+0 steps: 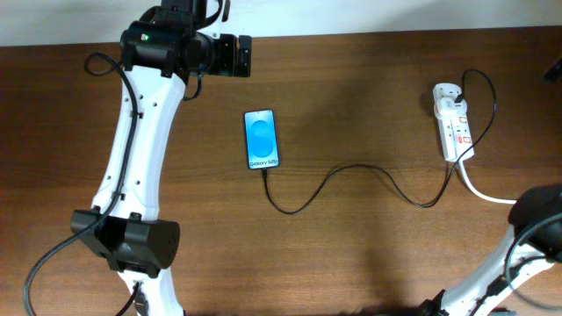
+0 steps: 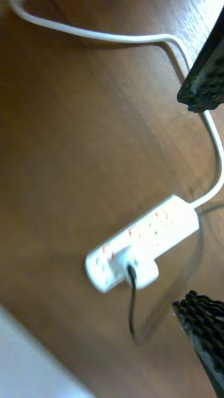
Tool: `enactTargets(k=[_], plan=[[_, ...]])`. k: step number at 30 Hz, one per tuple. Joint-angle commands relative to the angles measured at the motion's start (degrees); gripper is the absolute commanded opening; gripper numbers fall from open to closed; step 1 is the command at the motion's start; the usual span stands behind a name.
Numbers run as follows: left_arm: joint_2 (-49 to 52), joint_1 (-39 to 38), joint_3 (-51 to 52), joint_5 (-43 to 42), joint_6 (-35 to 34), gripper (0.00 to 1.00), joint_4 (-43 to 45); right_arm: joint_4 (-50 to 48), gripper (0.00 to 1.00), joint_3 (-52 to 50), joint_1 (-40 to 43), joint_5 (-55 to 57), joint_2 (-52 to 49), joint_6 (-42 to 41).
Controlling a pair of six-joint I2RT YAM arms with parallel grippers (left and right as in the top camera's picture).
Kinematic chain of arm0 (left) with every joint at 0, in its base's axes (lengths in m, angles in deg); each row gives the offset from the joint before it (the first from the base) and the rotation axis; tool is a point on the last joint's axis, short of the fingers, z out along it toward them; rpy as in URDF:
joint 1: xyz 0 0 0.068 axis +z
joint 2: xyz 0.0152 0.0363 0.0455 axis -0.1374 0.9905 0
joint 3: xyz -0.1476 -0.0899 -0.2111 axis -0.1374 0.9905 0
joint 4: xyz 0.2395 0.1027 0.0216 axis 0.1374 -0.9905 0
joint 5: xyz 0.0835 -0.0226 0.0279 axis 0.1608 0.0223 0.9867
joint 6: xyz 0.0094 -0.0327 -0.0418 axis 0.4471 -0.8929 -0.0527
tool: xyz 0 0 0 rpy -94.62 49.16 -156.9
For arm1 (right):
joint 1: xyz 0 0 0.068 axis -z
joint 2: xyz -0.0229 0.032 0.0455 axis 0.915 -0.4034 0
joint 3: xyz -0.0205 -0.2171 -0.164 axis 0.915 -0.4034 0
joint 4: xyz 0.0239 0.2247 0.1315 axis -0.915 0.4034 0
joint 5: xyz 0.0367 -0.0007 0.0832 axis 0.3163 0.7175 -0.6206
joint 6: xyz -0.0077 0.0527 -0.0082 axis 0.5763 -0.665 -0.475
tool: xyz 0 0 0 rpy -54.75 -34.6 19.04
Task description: Plug charger to phone and switch on socket
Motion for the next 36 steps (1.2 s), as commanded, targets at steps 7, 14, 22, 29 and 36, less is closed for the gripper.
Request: enactTargets(k=[7,14,22,29,36], plan=[[-0.98,0.13,-0.72,0.39,0.50,1.00,-0.11,3.19,0.99,2.71,-15.58,-1.31,19.37,3.28],[-0.98,0.13,-0.72,0.39,0.50,0.99,-0.11,9.66,0.99,2.71,-25.68,-1.57,27.45,2.93],[-0.98,0.13,-0.72,0.39,0.50,0.99,-0.11,12.00,0.98,2.71,-31.50,-13.62,31.02,2.84],[-0.98,0.13,-0.72,0.37,0.50,0.99,-0.11,13.38,0.98,2.32,-31.39,-8.81,30.95,3.13],[-0.98,0.13,-0.72,0.39,0.50,0.99,-0.09,13.38,0.98,-0.07,-31.45,-7.91,31.43,3.28]])
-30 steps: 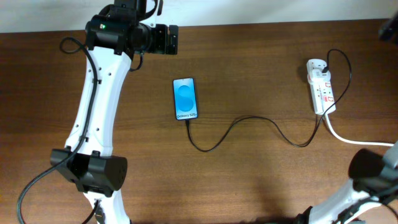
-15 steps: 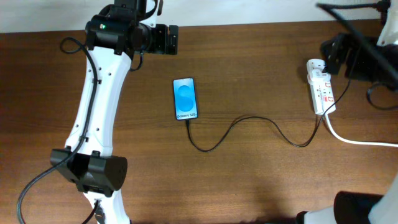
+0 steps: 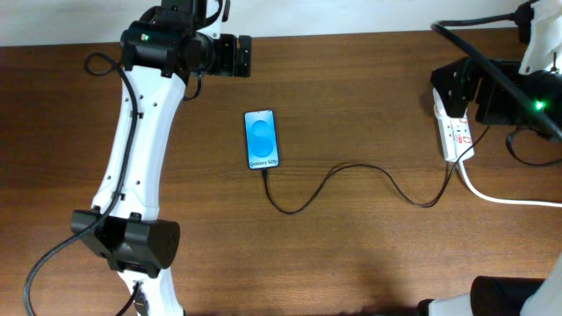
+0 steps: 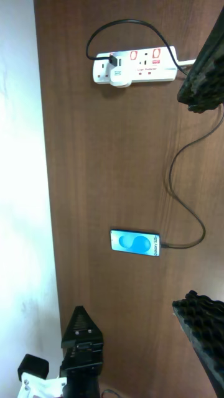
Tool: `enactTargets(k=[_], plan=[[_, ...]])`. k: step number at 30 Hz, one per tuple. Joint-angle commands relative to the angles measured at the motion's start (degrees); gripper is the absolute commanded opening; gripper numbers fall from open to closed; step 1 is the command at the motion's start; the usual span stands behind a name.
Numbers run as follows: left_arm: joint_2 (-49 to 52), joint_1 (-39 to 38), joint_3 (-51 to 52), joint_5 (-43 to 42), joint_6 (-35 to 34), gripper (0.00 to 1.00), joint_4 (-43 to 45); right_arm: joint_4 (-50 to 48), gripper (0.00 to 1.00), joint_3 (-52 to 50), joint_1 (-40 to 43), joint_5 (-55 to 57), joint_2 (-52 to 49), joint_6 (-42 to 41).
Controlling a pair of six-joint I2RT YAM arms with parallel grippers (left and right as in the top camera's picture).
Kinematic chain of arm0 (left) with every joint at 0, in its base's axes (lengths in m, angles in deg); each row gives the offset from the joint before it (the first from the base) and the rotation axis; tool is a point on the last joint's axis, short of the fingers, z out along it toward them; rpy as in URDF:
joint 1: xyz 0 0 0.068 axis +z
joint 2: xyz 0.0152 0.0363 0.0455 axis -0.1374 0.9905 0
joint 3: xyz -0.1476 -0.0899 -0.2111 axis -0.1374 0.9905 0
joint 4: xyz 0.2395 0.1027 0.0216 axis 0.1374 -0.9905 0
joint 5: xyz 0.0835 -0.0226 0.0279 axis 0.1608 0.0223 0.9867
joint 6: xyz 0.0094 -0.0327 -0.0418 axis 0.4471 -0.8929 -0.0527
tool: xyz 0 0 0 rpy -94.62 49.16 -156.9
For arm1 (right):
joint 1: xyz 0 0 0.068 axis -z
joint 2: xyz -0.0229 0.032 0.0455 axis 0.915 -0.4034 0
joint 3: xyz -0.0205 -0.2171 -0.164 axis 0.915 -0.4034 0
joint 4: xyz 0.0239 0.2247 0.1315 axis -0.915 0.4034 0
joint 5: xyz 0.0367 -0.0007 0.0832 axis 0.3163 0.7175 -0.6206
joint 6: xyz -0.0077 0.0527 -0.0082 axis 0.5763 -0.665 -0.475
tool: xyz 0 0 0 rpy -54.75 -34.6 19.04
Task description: Plug charger to phone and switch on socket
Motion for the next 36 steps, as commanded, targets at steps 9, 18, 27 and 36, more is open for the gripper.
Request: enactTargets(k=[9,18,27,36], plan=[[-0.98,0.13,-0.72,0.37,0.50,0.99,-0.07,-2.64,0.99,-10.69,-8.09,16.87,6.60,0.61],[-0.98,0.13,-0.72,0.39,0.50,0.99,-0.04,-24.20,0.98,-38.95,-8.92,17.51,23.58,0.61],[-0.98,0.13,-0.72,0.39,0.50,0.99,-0.07,-52.19,0.98,-76.67,-8.92,18.16,46.25,0.61],[-0.98,0.13,-0.72,0.37,0.50,0.99,-0.07,-83.10,0.98,-105.61,-5.49,18.10,67.41,0.42]])
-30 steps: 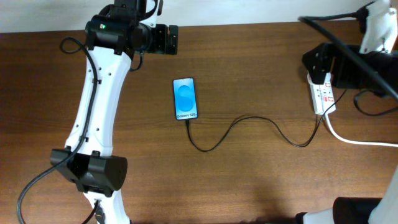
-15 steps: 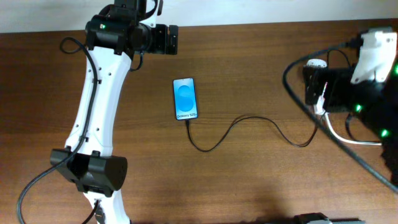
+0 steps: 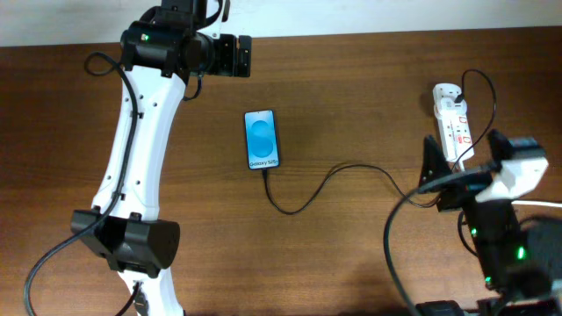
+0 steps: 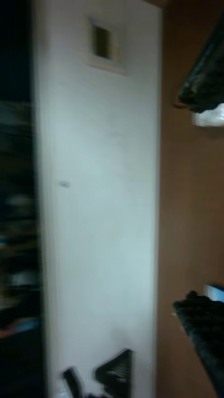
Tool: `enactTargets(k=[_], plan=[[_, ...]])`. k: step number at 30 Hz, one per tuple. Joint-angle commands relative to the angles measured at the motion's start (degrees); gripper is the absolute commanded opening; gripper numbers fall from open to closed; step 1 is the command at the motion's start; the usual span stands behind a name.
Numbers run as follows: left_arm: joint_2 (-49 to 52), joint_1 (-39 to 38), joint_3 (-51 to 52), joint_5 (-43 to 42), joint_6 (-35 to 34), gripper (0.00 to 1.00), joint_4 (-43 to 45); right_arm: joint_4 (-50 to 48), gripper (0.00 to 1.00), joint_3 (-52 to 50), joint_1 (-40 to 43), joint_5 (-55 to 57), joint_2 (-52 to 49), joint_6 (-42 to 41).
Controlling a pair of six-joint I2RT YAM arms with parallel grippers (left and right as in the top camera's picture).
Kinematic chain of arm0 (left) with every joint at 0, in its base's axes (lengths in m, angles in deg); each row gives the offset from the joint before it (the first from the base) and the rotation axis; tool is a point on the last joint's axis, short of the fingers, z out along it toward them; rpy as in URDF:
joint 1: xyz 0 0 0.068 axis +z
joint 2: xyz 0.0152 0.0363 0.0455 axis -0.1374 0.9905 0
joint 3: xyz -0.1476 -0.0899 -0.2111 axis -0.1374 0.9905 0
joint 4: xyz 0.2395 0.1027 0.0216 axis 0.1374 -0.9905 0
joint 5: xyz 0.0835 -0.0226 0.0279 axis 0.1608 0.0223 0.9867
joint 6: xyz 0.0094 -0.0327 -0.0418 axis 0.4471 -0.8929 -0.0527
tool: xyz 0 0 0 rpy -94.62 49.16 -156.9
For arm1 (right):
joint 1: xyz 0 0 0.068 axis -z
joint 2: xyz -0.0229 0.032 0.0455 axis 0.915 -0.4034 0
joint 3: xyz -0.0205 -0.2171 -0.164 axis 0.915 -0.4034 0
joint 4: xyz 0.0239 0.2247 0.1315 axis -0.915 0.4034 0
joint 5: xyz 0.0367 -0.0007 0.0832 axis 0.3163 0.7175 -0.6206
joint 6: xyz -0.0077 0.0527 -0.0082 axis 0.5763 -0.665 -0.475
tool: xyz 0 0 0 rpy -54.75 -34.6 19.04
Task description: Plug charger to phone and switch on socket
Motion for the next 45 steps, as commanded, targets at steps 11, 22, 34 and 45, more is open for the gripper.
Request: enactTargets(k=[11,22,34,45], plan=[[-0.98,0.13,-0.72,0.20,0.50,0.99,-0.07,-27.19,0.98,-32.68,2.08,0.66,21.88,-0.20],[-0.98,0.13,-0.72,0.22,0.50,0.99,-0.07,-33.03,0.98,-45.55,2.03,0.70,29.83,-0.17],[-0.98,0.13,-0.72,0.22,0.50,0.99,-0.04,-23.65,0.98,-47.93,2.08,1.33,29.83,-0.17],[-0.98,0.13,-0.72,0.22,0.50,1.00,-0.07,-13.20,0.99,-47.93,2.10,1.31,29.81,-0.17]])
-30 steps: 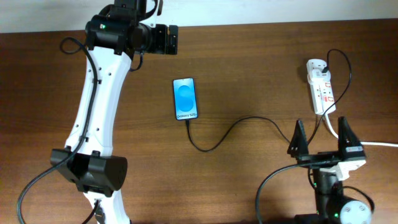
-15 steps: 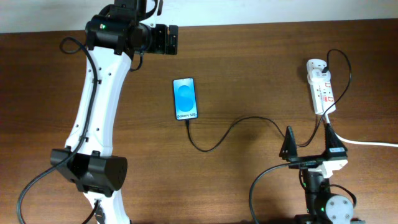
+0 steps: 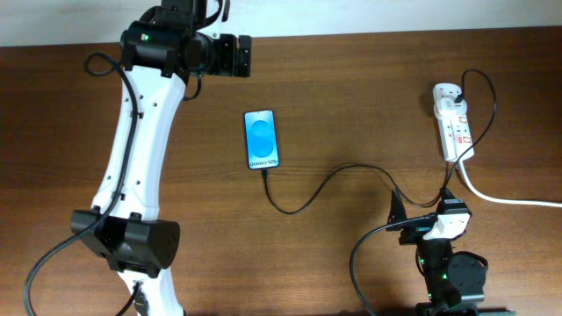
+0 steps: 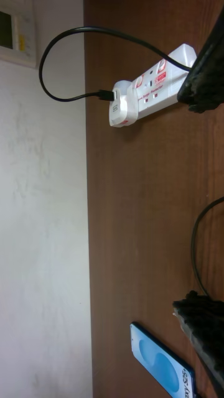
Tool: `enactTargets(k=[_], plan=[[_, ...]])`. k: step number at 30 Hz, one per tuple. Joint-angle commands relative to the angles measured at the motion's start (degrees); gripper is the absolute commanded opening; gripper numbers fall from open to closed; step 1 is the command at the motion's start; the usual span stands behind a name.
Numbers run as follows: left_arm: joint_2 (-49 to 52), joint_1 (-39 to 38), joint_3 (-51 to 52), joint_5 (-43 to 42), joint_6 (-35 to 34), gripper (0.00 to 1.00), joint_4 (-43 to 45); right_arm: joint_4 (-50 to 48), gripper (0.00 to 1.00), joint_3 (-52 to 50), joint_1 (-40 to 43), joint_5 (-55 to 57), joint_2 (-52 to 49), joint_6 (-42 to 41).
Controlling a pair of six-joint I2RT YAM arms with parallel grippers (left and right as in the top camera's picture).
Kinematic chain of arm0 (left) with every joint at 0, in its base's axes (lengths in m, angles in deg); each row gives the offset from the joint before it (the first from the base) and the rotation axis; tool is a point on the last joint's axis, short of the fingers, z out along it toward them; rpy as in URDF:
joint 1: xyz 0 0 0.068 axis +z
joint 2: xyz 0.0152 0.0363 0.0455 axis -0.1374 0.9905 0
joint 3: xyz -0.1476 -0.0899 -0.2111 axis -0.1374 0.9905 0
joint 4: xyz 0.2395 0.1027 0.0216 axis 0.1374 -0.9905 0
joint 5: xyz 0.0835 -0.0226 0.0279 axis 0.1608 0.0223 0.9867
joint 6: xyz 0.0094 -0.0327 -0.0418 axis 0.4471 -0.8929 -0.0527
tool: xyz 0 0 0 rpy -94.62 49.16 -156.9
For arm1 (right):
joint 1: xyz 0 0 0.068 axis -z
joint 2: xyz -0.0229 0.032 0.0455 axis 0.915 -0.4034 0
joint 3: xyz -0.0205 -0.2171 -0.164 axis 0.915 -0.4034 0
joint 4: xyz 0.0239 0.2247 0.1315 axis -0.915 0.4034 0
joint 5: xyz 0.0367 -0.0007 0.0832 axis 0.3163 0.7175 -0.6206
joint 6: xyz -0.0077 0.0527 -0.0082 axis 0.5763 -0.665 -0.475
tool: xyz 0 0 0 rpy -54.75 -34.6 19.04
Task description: Plug charger to phone and switch on socket
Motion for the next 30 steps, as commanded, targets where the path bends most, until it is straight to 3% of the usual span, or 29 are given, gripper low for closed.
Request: enactTargets(k=[1,20,23,30], plan=[[-0.98,0.13,-0.72,0.22,0.50,0.99,-0.07,0.37,0.98,-0.28,0.42,0.66,0.59,-0.20],[-0.98,0.13,-0.72,0.35,0.81,0.99,-0.04,0.37,0.98,-0.28,0.42,0.66,0.59,-0.20],[-0.98,0.15,-0.72,8.41,3.08,0.99,-0.07,0.37,0.98,-0.28,0.42,0.66,0.59,-0.20],[-1.25,-0.04,-0.70,9.25,3.10,0.99,-0.22,0.37,0.98,-0.28,0.42,0.66,0.59,-0.20]])
